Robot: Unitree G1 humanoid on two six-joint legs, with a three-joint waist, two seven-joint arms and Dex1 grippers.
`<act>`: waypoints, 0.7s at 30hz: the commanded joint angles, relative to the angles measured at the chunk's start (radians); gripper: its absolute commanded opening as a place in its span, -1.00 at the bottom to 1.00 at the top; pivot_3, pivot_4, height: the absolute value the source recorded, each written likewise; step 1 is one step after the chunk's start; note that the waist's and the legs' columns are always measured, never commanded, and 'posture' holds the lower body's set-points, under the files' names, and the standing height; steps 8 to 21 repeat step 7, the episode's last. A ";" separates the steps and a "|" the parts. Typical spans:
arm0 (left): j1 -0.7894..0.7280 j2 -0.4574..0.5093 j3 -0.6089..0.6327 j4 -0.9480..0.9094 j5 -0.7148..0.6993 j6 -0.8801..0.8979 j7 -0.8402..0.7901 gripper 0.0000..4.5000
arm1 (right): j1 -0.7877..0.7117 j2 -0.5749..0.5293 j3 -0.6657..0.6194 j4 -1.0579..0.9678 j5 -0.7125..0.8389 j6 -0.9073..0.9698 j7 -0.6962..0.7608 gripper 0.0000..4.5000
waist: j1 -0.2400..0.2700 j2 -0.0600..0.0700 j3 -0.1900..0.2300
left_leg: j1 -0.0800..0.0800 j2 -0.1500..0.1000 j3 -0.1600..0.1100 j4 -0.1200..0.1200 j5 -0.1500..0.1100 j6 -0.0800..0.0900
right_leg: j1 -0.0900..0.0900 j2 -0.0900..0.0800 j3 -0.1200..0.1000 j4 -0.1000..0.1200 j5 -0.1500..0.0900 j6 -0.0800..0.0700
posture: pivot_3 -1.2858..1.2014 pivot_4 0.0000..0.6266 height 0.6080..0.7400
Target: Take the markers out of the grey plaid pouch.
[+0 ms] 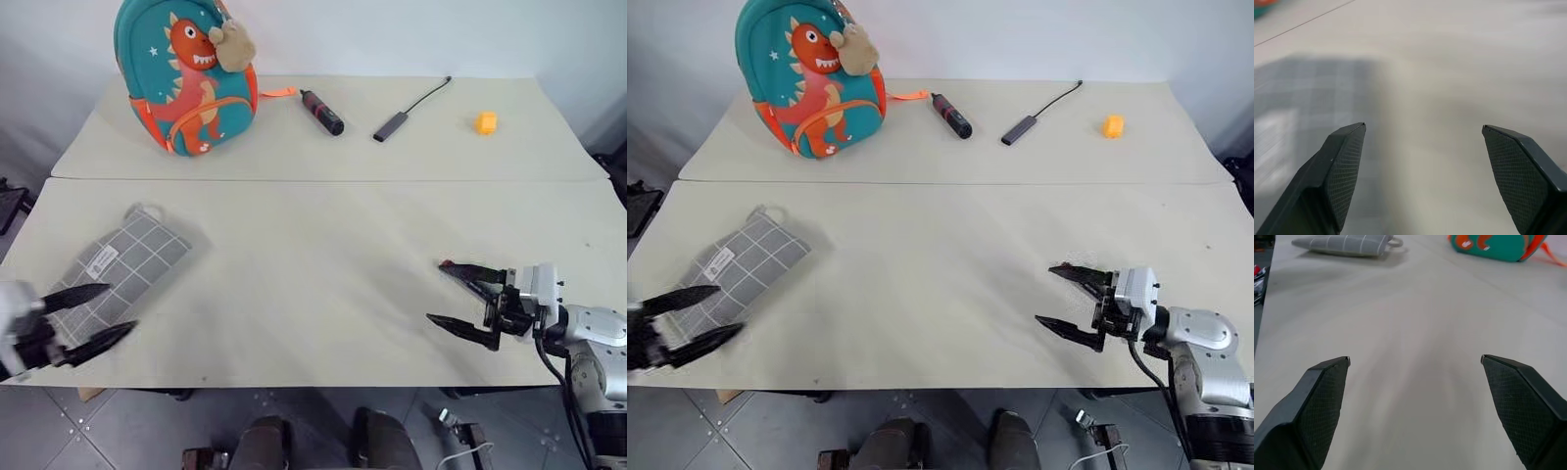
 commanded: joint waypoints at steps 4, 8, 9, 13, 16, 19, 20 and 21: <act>-0.194 -0.040 -0.174 0.102 0.140 -0.123 0.011 0.80 | -0.017 0.020 -0.013 -0.004 -0.038 -0.037 -0.079 1.00 | -0.011 0.000 0.000 | 0.000 0.001 0.000 0.000 0.000 -0.001 | 0.000 0.002 0.000 0.000 0.000 0.000 | 0.03 -0.52 1.00; -0.212 -0.027 -0.180 0.128 0.164 -0.123 0.005 0.80 | -0.001 0.035 -0.020 -0.008 -0.050 -0.061 -0.112 1.00 | -0.015 0.000 0.000 | 0.000 0.004 0.001 0.000 0.000 -0.001 | -0.001 0.005 0.000 0.000 0.000 0.000 | 0.03 -0.52 1.00; -0.212 -0.027 -0.180 0.128 0.164 -0.123 0.005 0.80 | -0.001 0.035 -0.020 -0.008 -0.050 -0.061 -0.112 1.00 | -0.015 0.000 0.000 | 0.000 0.004 0.001 0.000 0.000 -0.001 | -0.001 0.005 0.000 0.000 0.000 0.000 | 0.03 -0.52 1.00; -0.212 -0.027 -0.180 0.128 0.164 -0.123 0.005 0.80 | -0.001 0.035 -0.020 -0.008 -0.050 -0.061 -0.112 1.00 | -0.015 0.000 0.000 | 0.000 0.004 0.001 0.000 0.000 -0.001 | -0.001 0.005 0.000 0.000 0.000 0.000 | 0.03 -0.52 1.00; -0.212 -0.027 -0.180 0.128 0.164 -0.123 0.005 0.80 | -0.001 0.035 -0.020 -0.008 -0.050 -0.061 -0.112 1.00 | -0.015 0.000 0.000 | 0.000 0.004 0.001 0.000 0.000 -0.001 | -0.001 0.005 0.000 0.000 0.000 0.000 | 0.03 -0.52 1.00; -0.212 -0.027 -0.180 0.128 0.164 -0.123 0.005 0.80 | -0.001 0.035 -0.020 -0.008 -0.050 -0.061 -0.112 1.00 | -0.015 0.000 0.000 | 0.000 0.004 0.001 0.000 0.000 -0.001 | -0.001 0.005 0.000 0.000 0.000 0.000 | 0.03 -0.52 1.00; -0.212 -0.027 -0.180 0.128 0.164 -0.123 0.005 0.80 | -0.001 0.035 -0.020 -0.008 -0.050 -0.061 -0.112 1.00 | -0.015 0.000 0.000 | 0.000 0.004 0.001 0.000 0.000 -0.001 | -0.001 0.005 0.000 0.000 0.000 0.000 | 0.03 -0.52 1.00; -0.212 -0.027 -0.180 0.128 0.164 -0.123 0.005 0.80 | -0.001 0.035 -0.020 -0.008 -0.050 -0.061 -0.112 1.00 | -0.015 0.000 0.000 | 0.000 0.004 0.001 0.000 0.000 -0.001 | -0.001 0.005 0.000 0.000 0.000 0.000 | 0.03 -0.52 1.00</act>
